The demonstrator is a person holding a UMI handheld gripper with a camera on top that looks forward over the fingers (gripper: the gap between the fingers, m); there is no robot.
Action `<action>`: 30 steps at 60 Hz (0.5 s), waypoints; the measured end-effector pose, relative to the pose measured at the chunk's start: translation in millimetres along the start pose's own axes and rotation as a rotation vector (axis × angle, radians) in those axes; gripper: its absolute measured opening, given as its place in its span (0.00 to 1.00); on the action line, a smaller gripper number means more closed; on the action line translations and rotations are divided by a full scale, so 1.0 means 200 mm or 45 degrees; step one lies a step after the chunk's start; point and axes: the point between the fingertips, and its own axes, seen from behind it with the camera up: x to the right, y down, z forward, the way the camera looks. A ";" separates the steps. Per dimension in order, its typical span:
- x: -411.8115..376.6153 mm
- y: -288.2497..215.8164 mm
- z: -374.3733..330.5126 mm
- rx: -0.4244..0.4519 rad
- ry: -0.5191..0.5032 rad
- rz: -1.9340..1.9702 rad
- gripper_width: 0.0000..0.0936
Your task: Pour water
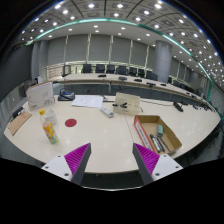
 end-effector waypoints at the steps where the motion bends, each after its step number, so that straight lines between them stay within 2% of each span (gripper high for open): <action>1: -0.02 0.00 0.00 0.000 -0.007 0.001 0.92; 14: -0.50 0.08 0.10 -0.002 -0.132 -0.019 0.92; 24: -1.06 0.14 0.22 0.078 -0.273 0.003 0.92; 30: -1.35 0.18 0.38 0.124 -0.306 0.005 0.92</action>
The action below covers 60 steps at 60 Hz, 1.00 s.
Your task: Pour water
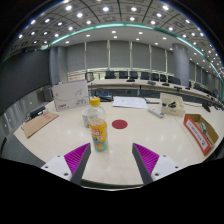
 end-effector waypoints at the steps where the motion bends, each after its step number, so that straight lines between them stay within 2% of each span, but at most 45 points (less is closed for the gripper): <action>1: -0.04 0.01 0.04 0.007 -0.003 0.002 0.92; 8: -0.20 -0.02 0.31 0.075 0.037 0.011 0.92; 20: -0.20 -0.10 0.69 0.165 0.187 0.015 0.89; 22: -0.19 -0.10 0.74 0.171 0.205 0.007 0.84; 29: -0.19 -0.15 0.82 0.206 0.231 -0.029 0.57; 41: -0.19 -0.18 0.80 0.191 0.266 -0.104 0.42; 49: -0.12 -0.30 0.79 0.159 0.335 -0.211 0.42; 60: 0.12 -0.65 0.81 0.127 0.546 -0.630 0.42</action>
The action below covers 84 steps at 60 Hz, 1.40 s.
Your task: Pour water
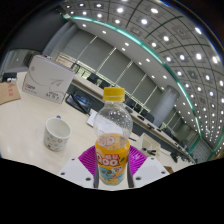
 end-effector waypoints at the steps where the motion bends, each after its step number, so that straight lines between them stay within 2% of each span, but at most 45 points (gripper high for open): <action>1: 0.01 -0.02 0.02 0.005 0.022 -0.061 0.42; 14: 0.04 -0.32 0.25 0.143 0.160 -0.916 0.41; 24: -0.07 -0.38 0.41 0.205 0.235 -1.501 0.41; 35: -0.17 -0.44 0.48 0.255 0.307 -1.893 0.41; 43: -0.19 -0.44 0.51 0.231 0.286 -1.933 0.41; 50: -0.20 -0.47 0.48 0.272 0.244 -1.830 0.41; 59: -0.13 -0.54 0.37 0.284 0.108 -1.337 0.41; 74: -0.08 -0.56 0.27 0.277 -0.219 -0.297 0.42; 84: -0.16 -0.37 0.41 0.186 -0.436 0.216 0.42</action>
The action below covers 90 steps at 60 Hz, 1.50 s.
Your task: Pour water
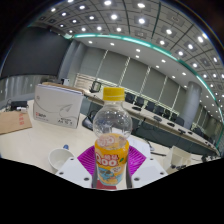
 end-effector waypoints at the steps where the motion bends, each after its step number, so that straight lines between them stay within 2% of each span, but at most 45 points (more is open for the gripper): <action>1: 0.02 0.02 0.00 -0.006 -0.011 0.029 0.42; 17: -0.01 0.41 0.15 -0.048 -0.151 0.339 0.42; 22: -0.01 0.55 0.18 -0.108 -0.153 0.342 0.43; 24: -0.01 0.53 0.18 -0.057 -0.154 0.349 0.44; 30: -0.01 0.53 0.15 -0.047 -0.164 0.342 0.54; 33: 0.00 0.56 0.16 -0.079 -0.158 0.337 0.60; 38: 0.03 0.57 0.10 -0.125 -0.142 0.342 0.93; 41: 0.06 0.55 0.05 -0.141 -0.122 0.352 0.90; 52: 0.08 0.39 -0.33 -0.223 -0.038 0.379 0.92; 60: -0.05 0.26 -0.75 -0.326 0.002 0.394 0.92; 71: -0.24 0.16 -1.30 -0.411 0.021 0.398 0.92; 79: -0.30 0.13 -1.55 -0.430 0.049 0.421 0.92; 90: -0.31 0.11 -1.68 -0.422 0.081 0.399 0.91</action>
